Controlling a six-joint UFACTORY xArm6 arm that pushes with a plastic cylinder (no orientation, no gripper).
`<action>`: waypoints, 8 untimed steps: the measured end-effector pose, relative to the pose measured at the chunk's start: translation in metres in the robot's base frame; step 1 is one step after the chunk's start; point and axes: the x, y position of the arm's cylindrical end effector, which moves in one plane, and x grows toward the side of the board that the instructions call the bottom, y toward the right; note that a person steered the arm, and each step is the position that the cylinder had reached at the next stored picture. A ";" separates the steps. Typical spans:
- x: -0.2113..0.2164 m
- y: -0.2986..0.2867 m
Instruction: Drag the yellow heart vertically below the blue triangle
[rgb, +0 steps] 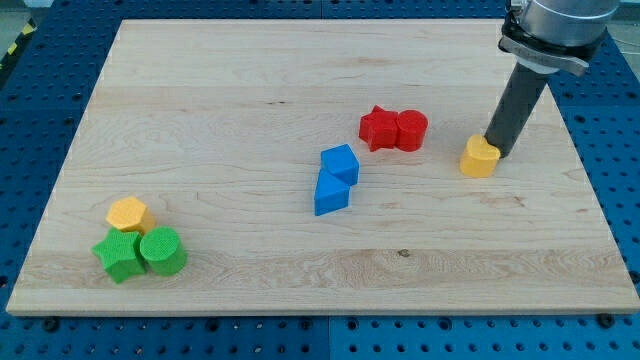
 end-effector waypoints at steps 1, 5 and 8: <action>0.010 -0.007; 0.034 -0.055; 0.030 -0.072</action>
